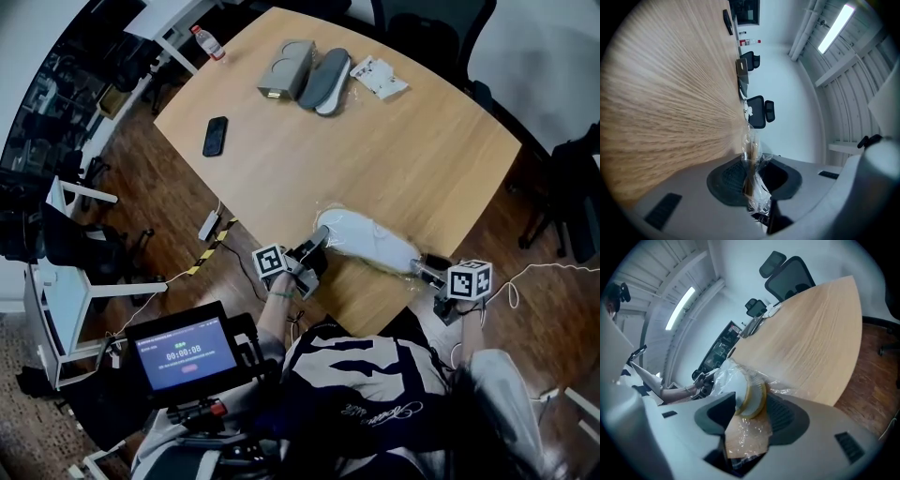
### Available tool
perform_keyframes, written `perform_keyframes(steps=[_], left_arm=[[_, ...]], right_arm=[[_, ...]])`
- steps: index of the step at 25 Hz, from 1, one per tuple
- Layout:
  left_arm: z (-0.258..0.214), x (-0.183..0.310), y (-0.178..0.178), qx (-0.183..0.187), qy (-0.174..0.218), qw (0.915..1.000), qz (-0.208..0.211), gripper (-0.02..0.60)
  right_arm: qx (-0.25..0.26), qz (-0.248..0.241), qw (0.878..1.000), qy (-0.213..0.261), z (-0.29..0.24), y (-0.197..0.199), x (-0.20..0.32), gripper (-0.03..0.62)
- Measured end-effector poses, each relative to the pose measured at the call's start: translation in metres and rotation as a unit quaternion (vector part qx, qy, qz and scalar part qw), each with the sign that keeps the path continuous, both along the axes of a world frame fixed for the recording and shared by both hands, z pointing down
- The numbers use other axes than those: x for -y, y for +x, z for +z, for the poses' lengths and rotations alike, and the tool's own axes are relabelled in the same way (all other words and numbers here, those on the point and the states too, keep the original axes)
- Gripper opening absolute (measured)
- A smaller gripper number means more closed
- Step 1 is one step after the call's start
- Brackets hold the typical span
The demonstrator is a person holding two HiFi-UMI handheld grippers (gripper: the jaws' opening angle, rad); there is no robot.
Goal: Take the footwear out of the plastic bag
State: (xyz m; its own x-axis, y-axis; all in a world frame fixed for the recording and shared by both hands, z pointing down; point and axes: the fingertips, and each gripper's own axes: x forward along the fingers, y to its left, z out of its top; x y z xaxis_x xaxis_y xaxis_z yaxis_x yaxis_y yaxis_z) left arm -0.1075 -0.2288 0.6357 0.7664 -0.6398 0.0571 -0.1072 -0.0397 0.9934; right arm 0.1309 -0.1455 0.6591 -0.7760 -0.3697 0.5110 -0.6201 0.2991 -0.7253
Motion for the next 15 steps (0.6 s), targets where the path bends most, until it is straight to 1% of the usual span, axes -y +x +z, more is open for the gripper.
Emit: perform_keyframes(steps=[5,8,11,12,13,15], left_arm=[[-0.0003,-0.0010,0.0055,-0.008,-0.012,0.9996,0.026,0.069],[0.0007,-0.0003,0.0045,-0.012,-0.012,0.9995,0.026,0.069],[0.0008,0.0001,0.0056,-0.019,-0.010,0.9993,0.031,0.069],[0.0010,0.0000,0.0067,-0.019,-0.008,0.9991,0.038,0.069],[0.0013,0.0001,0.0076,-0.019,-0.008,0.9988,0.044,0.069],[0.0015,0.0006,0.0088,-0.018,-0.010,0.9984,0.054,0.069]], right_arm=[[0.008,-0.027,0.999,-0.016,-0.0004,-0.0052,0.0001,0.202],[0.015,-0.024,1.000,-0.011,-0.0028,-0.0035,0.0002,0.202],[0.032,-0.009,0.999,-0.008,-0.0045,0.0006,-0.0020,0.198],[0.026,-0.007,1.000,-0.010,-0.0031,0.0020,-0.0031,0.198],[0.009,-0.010,1.000,-0.010,-0.0007,0.0034,-0.0040,0.215],[-0.030,-0.025,0.999,-0.007,0.0036,0.0043,-0.0041,0.215]])
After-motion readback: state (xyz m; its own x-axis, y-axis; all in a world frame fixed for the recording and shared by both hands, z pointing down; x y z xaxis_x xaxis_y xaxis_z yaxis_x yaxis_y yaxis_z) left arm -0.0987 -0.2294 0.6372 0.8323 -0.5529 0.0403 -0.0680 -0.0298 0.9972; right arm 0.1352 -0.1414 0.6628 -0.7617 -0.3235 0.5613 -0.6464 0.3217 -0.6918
